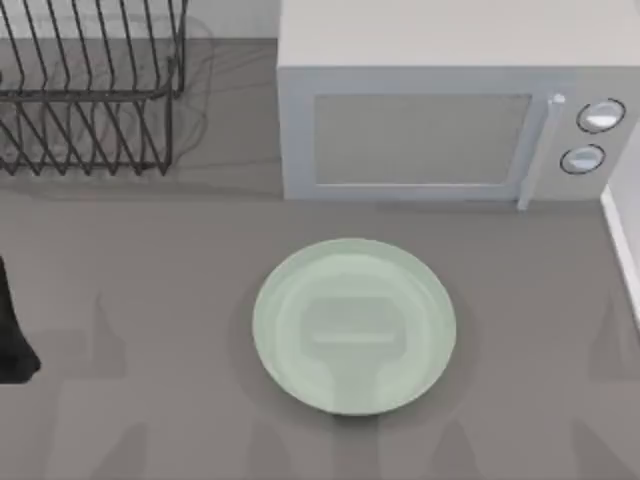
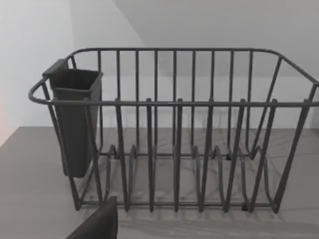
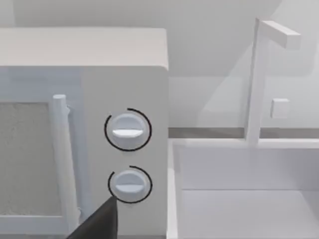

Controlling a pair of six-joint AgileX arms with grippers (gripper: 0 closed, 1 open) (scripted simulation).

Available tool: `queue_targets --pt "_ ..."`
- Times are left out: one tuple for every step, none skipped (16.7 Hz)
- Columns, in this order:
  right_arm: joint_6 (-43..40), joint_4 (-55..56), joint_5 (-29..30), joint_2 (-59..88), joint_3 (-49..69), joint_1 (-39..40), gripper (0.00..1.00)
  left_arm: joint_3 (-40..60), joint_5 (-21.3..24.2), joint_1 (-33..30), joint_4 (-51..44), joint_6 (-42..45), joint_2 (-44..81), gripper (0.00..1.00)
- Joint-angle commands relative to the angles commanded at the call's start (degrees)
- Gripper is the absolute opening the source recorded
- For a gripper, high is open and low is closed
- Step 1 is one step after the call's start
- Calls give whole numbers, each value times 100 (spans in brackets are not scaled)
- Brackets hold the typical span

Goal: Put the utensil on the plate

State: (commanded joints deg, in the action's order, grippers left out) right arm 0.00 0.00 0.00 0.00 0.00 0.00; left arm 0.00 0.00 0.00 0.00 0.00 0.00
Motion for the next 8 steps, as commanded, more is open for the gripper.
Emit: queue_targets --pt "0 0 0 0 0 0 100 0 0 0 0 0 0 100" --pt "0 0 0 0 0 0 100 1 0 0 -1 1 1 100" --pt "0 0 0 0 0 0 100 58 -3 19 -45 28 60 100" --pt "0 0 0 0 0 0 100 172 -8 56 -137 85 180 100" --pt "0 0 0 0 0 0 100 341 -12 107 -270 168 360 100" --pt "0 0 0 0 0 0 100 556 -15 170 -439 273 601 100" --pt "0 0 0 0 0 0 100 812 -17 243 -641 399 901 100" --pt "0 0 0 0 0 0 100 1103 -17 325 -876 542 1261 100"
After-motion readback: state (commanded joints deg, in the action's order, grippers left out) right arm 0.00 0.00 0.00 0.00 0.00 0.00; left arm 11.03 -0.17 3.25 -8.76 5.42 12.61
